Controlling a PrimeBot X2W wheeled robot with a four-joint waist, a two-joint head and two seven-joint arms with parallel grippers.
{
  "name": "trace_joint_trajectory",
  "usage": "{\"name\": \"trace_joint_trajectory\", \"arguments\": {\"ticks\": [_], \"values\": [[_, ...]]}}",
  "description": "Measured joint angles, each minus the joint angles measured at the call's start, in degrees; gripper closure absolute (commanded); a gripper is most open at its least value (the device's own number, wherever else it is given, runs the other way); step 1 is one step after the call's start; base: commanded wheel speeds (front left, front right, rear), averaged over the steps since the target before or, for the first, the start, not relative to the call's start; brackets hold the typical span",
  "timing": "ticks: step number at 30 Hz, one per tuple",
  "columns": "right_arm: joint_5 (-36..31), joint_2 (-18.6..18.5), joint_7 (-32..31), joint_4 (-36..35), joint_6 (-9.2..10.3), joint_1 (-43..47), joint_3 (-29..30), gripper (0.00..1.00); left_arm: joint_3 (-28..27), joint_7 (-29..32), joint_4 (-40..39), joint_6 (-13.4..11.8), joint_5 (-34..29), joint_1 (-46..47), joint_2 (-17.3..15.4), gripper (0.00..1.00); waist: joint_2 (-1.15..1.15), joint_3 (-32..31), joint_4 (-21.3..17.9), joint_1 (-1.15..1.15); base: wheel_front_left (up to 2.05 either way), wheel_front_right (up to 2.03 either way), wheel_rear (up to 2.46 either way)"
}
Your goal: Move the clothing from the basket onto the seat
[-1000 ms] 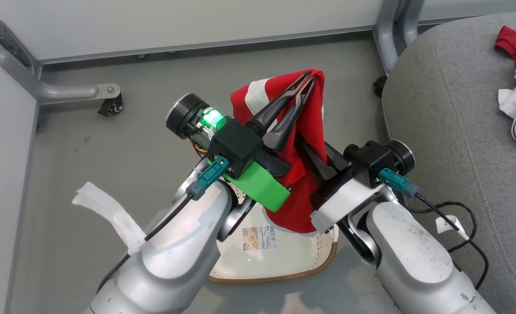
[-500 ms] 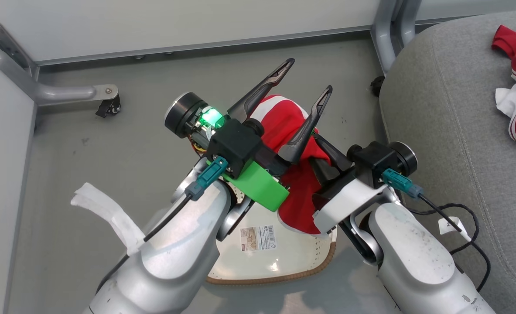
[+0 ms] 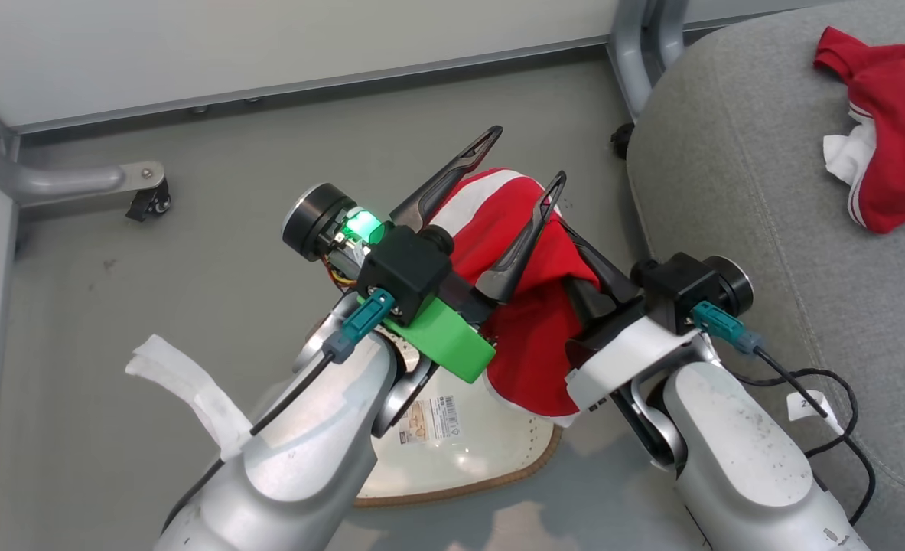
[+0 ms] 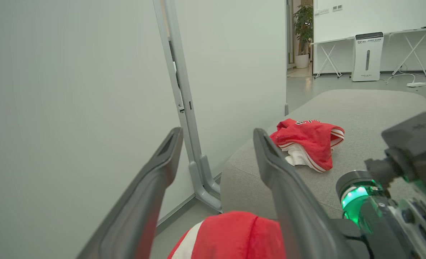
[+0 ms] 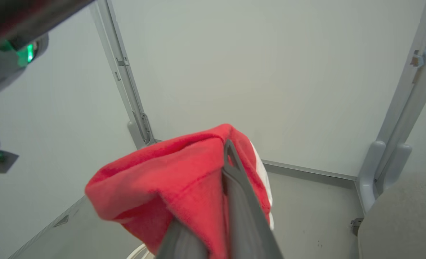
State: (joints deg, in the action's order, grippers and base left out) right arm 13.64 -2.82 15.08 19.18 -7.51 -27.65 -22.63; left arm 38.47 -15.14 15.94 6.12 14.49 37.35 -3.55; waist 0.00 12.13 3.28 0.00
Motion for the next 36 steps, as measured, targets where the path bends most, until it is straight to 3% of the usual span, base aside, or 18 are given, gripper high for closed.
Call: {"name": "trace_joint_trajectory", "arguments": {"ticks": [21, 36], "values": [[-5.16, -0.25, -0.01, -7.92, 0.0, 7.43, 13.18, 1.0, -0.21, -0.01, 0.9, 0.09, -0.7, -2.85, -3.98, 0.0, 0.0, 2.84, -15.03, 0.0, 0.0, 0.0, 0.0], [-3.9, -0.08, -0.01, -10.33, 0.0, 12.55, 19.31, 1.0, -0.75, -0.01, 0.99, -0.09, -0.94, -2.85, -4.67, 0.0, 0.0, 5.18, -19.82, 0.0, 0.0, 0.0, 0.0]]}}
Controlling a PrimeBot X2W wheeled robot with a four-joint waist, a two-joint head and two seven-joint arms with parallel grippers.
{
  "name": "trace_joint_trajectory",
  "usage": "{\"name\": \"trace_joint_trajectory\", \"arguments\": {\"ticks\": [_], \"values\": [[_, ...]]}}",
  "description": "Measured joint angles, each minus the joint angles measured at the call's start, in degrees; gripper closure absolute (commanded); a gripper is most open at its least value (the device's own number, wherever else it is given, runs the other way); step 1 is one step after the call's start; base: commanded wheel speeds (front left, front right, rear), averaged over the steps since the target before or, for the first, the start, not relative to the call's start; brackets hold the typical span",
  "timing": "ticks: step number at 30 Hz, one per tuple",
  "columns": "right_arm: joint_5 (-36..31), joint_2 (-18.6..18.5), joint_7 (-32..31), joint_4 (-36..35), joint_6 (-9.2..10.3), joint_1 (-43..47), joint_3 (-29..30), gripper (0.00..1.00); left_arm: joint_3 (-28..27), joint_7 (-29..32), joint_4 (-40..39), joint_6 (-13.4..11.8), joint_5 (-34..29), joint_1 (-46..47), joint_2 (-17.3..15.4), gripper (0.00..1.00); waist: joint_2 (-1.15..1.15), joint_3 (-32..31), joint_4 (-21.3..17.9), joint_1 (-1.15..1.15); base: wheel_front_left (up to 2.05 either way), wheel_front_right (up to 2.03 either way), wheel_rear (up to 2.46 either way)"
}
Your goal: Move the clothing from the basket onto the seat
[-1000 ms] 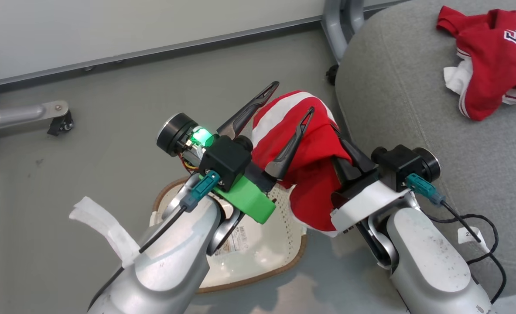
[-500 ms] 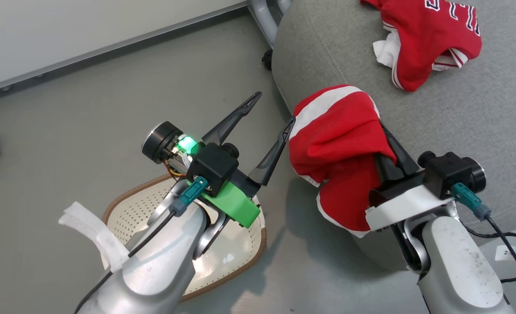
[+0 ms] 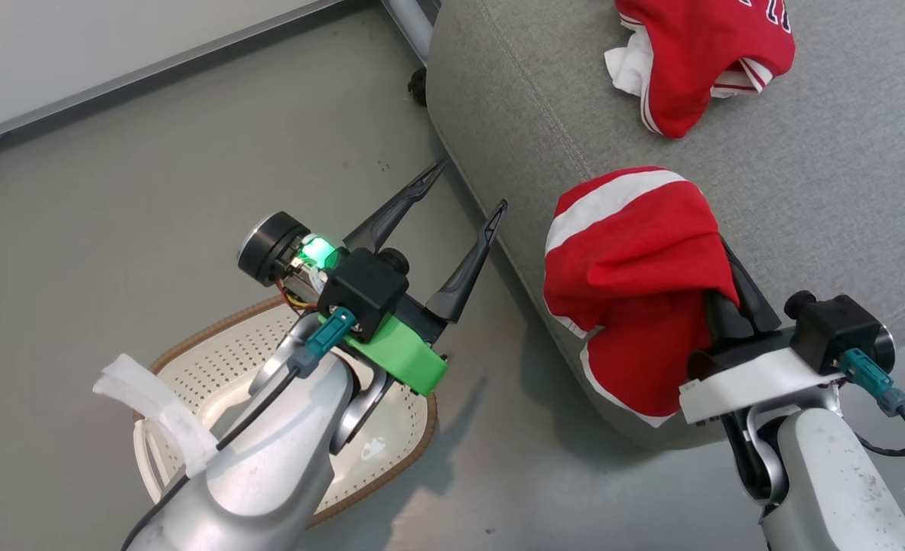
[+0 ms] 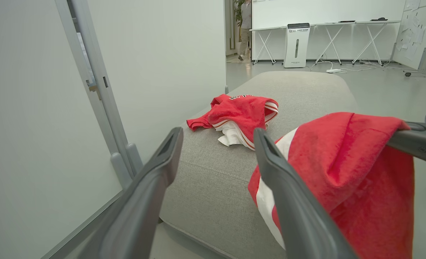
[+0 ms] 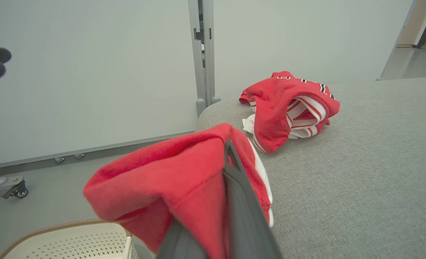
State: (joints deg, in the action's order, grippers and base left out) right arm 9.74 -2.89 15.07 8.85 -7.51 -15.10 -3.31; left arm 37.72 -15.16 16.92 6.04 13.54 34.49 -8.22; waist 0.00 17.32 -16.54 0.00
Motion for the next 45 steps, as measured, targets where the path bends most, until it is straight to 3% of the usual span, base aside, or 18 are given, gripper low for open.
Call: {"name": "trace_joint_trajectory", "arguments": {"ticks": [11, 21, 38, 45], "values": [[-0.1, 0.04, 0.0, -1.37, 0.0, -0.54, 0.53, 1.0, -0.36, 0.0, 0.04, 0.0, 0.01, -0.14, -0.08, 0.0, 0.0, 0.6, 0.47, 0.0, 0.0, 0.0, 0.0], [-1.87, -0.76, 0.0, -3.19, 0.0, -10.75, 3.22, 1.0, -0.42, 0.0, 0.05, 0.0, -0.24, 0.19, 0.01, 0.0, 0.0, 3.6, 1.67, 0.0, 0.0, 0.0, 0.0], [-2.81, -9.38, 0.01, -1.02, 0.0, -37.52, 14.48, 1.0, 0.86, 0.02, 0.19, 0.26, -1.33, 5.07, -1.03, 0.0, 0.0, 14.97, 3.8, 0.0, 0.0, 0.0, 0.0], [-2.87, -13.77, 0.0, 5.15, 0.0, -48.23, 18.66, 1.0, 1.46, 0.02, 0.42, 0.45, -1.64, 6.41, -1.01, 0.0, 0.0, 19.64, 4.55, -0.01, 0.0, 0.0, 0.0]]}}
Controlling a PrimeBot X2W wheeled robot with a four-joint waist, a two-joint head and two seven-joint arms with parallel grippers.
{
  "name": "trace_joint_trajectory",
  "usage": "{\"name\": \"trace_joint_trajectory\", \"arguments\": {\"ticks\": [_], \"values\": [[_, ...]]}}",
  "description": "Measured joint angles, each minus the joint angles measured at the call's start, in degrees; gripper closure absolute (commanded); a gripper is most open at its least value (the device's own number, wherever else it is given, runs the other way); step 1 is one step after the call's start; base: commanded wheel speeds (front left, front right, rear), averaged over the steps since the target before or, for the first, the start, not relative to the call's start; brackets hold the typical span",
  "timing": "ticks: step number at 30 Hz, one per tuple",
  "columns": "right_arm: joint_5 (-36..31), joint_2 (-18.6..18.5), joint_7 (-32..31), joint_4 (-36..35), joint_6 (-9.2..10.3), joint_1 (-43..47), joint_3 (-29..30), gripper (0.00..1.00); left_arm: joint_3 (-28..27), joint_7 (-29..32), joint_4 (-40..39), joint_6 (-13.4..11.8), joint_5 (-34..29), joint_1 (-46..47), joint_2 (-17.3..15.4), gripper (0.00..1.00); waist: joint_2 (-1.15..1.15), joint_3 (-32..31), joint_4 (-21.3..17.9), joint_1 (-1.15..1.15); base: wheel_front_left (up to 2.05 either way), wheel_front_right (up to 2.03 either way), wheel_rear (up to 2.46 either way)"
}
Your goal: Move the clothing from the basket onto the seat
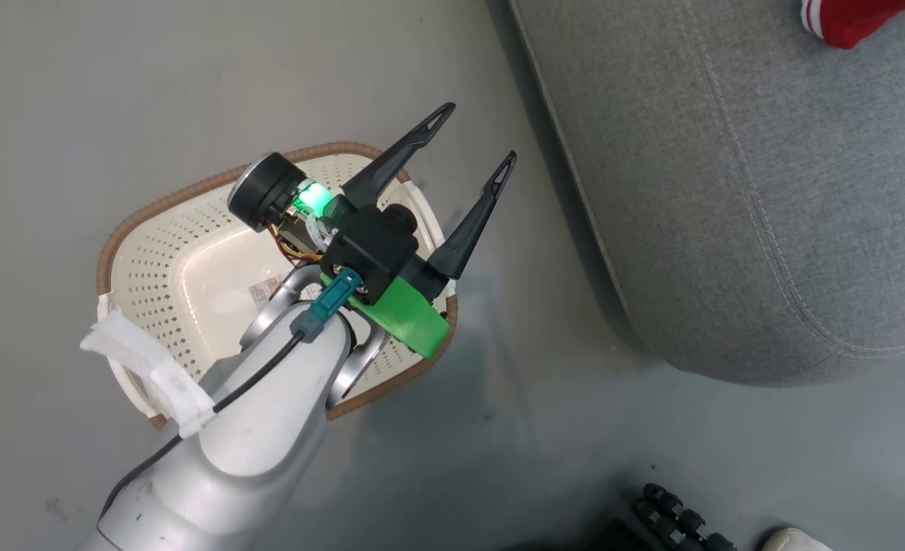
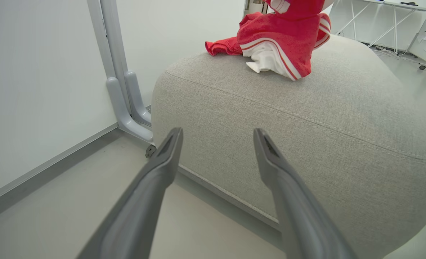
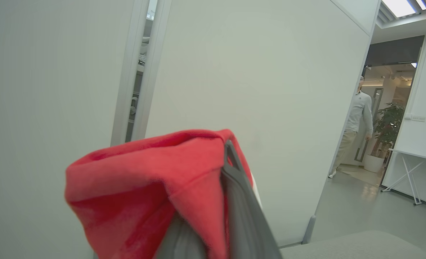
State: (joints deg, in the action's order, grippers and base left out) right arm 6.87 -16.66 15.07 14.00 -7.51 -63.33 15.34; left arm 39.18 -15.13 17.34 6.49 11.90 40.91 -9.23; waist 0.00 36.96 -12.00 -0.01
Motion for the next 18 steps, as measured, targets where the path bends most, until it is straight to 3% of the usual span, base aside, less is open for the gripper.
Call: {"name": "trace_joint_trajectory", "arguments": {"ticks": [8, 18], "values": [[-1.98, -3.61, 0.01, 8.72, 0.0, -3.1, 3.52, 1.0, 0.18, 0.0, 0.13, 0.02, -0.11, 0.75, 0.13, 0.0, 0.0, 2.64, 1.47, 0.0, 0.0, 0.0, 0.0], [-4.06, -2.64, 0.01, 18.4, 0.0, 0.99, 4.77, 1.0, -0.22, 0.0, -0.32, -0.01, -0.11, 0.91, -0.04, 0.0, 0.0, 4.51, 2.11, 0.0, 0.0, 0.0, 0.0]]}}
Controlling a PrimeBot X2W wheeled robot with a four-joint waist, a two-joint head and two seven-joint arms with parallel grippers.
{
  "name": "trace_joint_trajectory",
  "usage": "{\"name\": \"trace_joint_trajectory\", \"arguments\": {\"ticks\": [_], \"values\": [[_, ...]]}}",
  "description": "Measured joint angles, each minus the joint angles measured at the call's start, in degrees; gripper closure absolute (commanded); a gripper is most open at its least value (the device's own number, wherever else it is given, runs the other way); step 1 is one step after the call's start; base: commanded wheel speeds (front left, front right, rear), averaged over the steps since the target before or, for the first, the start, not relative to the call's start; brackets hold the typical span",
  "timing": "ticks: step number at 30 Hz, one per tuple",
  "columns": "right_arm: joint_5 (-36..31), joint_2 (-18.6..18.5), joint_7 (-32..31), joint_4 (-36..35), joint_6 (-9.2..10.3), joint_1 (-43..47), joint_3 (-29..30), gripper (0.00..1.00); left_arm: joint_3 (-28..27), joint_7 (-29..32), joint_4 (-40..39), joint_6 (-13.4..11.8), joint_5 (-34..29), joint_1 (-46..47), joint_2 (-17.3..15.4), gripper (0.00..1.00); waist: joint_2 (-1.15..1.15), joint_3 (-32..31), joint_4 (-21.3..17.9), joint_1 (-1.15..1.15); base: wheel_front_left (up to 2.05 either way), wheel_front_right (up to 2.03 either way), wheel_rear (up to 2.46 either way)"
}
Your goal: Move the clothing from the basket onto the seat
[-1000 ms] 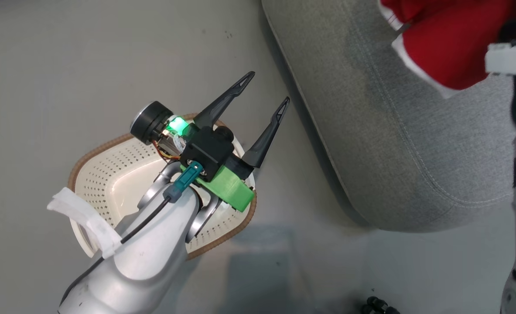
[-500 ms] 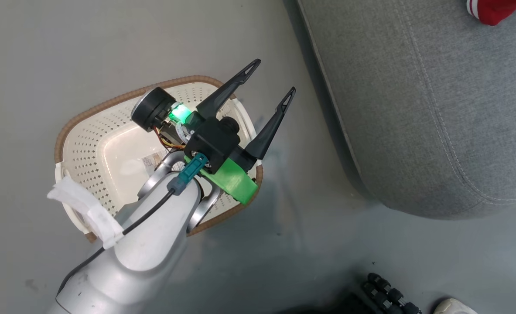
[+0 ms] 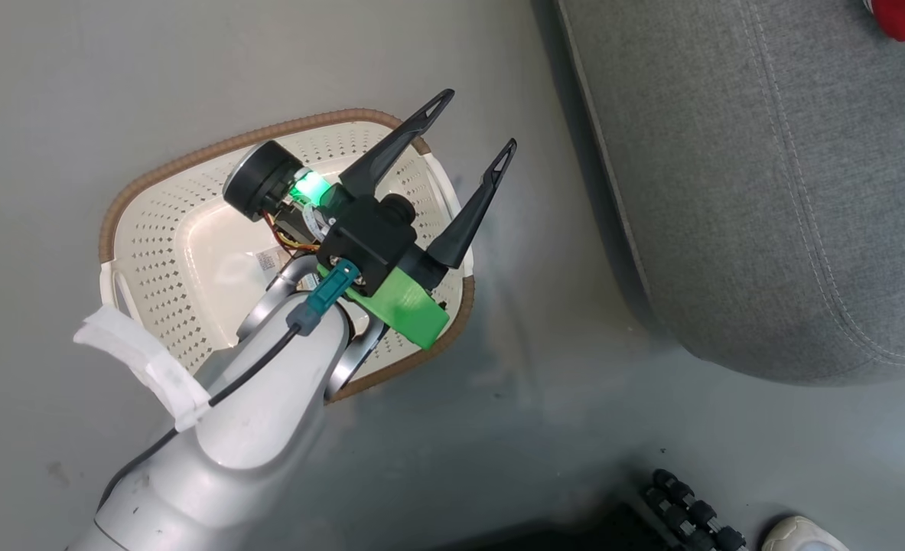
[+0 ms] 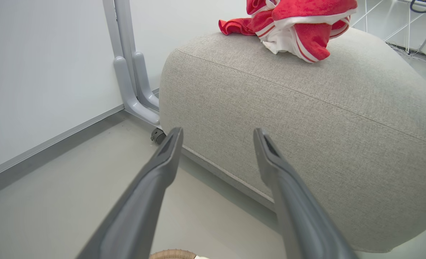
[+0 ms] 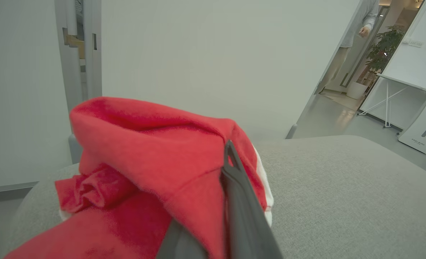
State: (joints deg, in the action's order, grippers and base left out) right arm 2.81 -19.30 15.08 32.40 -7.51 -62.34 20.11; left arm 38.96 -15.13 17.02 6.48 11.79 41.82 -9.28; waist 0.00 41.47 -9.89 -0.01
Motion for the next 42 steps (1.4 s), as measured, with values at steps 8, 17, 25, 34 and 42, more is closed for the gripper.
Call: {"name": "trace_joint_trajectory", "arguments": {"ticks": [8, 17, 25, 34, 42], "values": [[-0.78, 0.99, 0.0, 6.08, 0.0, 2.92, -0.35, 1.0, -0.43, 0.0, -0.16, -0.01, 0.0, 0.77, 0.03, 0.0, 0.0, 0.5, 0.83, 0.0, 0.0, 0.0, 0.0], [-0.66, 2.63, 0.0, 3.41, 0.0, 6.83, -1.19, 0.0, -2.38, 0.0, -0.65, -0.58, 0.2, 0.18, 0.16, 0.0, 0.0, -1.75, 0.99, 0.0, 0.0, 0.0, 0.0], [0.74, 4.07, 0.0, -3.48, 0.0, 16.92, -3.39, 0.0, -6.75, 0.01, -1.27, -1.79, 1.76, -4.24, 0.59, 0.0, 0.0, -7.2, 0.69, 0.01, 0.0, 0.0, 0.0], [2.82, 5.72, 0.0, -11.21, 0.0, 27.76, -9.67, 0.0, -14.19, 0.0, -2.09, -3.01, 2.45, -11.65, 0.59, 0.0, 0.0, -15.15, 1.05, 0.01, 0.0, 0.0, 0.0], [4.19, 8.16, 0.0, -15.44, 0.0, 33.38, -14.8, 0.0, -23.16, 0.0, -3.45, -4.09, 3.12, -18.42, 1.29, 0.0, 0.0, -21.46, 3.41, 0.01, 0.0, 0.0, 0.0]]}}
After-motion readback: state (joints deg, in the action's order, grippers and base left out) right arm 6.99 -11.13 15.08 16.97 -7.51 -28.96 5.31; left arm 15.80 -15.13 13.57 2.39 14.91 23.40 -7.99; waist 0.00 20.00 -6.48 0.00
